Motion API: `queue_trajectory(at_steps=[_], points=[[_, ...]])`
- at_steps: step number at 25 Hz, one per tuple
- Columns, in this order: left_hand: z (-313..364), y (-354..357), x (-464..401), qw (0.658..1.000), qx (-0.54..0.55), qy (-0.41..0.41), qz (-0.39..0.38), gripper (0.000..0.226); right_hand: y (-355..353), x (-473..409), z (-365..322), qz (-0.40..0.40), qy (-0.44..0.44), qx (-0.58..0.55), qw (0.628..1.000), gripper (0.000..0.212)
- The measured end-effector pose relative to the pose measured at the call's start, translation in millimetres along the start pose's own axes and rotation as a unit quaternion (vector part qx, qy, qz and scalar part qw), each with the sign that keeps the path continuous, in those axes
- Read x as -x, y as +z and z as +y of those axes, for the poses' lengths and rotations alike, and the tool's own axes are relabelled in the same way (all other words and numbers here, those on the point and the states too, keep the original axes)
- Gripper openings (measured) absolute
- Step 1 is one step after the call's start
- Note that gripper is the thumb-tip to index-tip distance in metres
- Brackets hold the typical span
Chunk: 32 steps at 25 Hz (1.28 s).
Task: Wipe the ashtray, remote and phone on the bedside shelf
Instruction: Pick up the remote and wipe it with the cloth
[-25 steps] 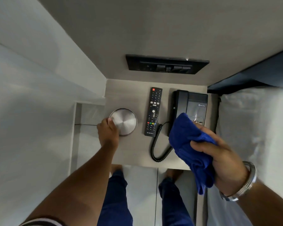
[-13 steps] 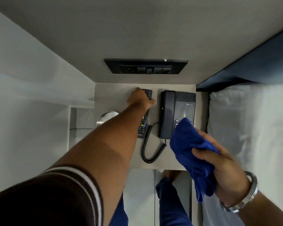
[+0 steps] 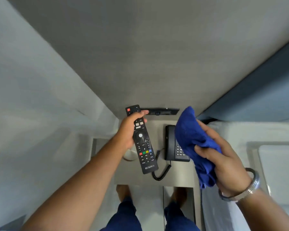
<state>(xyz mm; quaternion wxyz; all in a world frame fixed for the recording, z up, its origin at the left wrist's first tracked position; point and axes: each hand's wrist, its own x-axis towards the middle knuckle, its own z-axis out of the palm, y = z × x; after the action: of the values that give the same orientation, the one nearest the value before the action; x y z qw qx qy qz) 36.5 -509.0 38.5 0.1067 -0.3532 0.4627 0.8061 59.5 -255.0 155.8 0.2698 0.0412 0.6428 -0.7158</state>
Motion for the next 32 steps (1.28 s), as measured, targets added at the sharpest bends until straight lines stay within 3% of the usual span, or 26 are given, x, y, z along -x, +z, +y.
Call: queue_trajectory(at_steps=[4, 8, 11, 14, 16, 20, 25, 27, 28, 29, 30, 31, 32], points=[[81, 3, 117, 0.984, 0.131, -0.025, -0.121, 0.032, 61, 32, -89, -0.099, -0.114, 0.083, 0.985, 0.064], [157, 20, 201, 0.970, 0.122, 0.076, -0.198, 0.069, 112, 64, -148, -0.171, -0.247, 0.201, 0.932, 0.067], [209, 30, 262, 0.946, 0.131, 0.191, -0.225, 0.080, 150, 87, -195, -0.213, -0.356, 0.316, 0.854, 0.075], [247, 40, 313, 0.915, 0.153, 0.273, -0.256, 0.087, 191, 103, -238, -0.227, -0.457, 0.469, 0.721, 0.082], [271, 41, 337, 0.899, 0.162, 0.327, -0.243, 0.083, 213, 115, -255, -0.209, -0.508, 0.521, 0.653, 0.082], [312, 34, 369, 0.903, 0.205, 0.340, -0.165, 0.077, 227, 138, -263, -0.231, -0.544, 0.527, 0.610, 0.079], [316, 22, 354, 0.886, 0.286, 0.347, -0.111, 0.071, 201, 141, -248, -0.269, -0.530, 0.529, 0.606, 0.077], [315, 21, 345, 0.880, 0.302, 0.347, -0.113, 0.073, 183, 134, -241, -0.262, -0.513, 0.519, 0.632, 0.075], [314, 21, 342, 0.881, 0.301, 0.345, -0.123, 0.074, 174, 130, -239, -0.233, -0.493, 0.494, 0.677, 0.070], [312, 20, 340, 0.881, 0.298, 0.339, -0.142, 0.075, 165, 125, -238, -0.197, -0.436, 0.458, 0.749, 0.063], [308, 20, 337, 0.881, 0.290, 0.335, -0.165, 0.075, 156, 120, -238, -0.170, -0.330, 0.384, 0.845, 0.053], [303, 19, 335, 0.881, 0.273, 0.339, -0.184, 0.076, 145, 117, -240, -0.161, -0.244, 0.302, 0.907, 0.044], [298, 18, 334, 0.881, 0.252, 0.349, -0.199, 0.076, 139, 116, -242, -0.137, -0.185, 0.235, 0.944, 0.040]])
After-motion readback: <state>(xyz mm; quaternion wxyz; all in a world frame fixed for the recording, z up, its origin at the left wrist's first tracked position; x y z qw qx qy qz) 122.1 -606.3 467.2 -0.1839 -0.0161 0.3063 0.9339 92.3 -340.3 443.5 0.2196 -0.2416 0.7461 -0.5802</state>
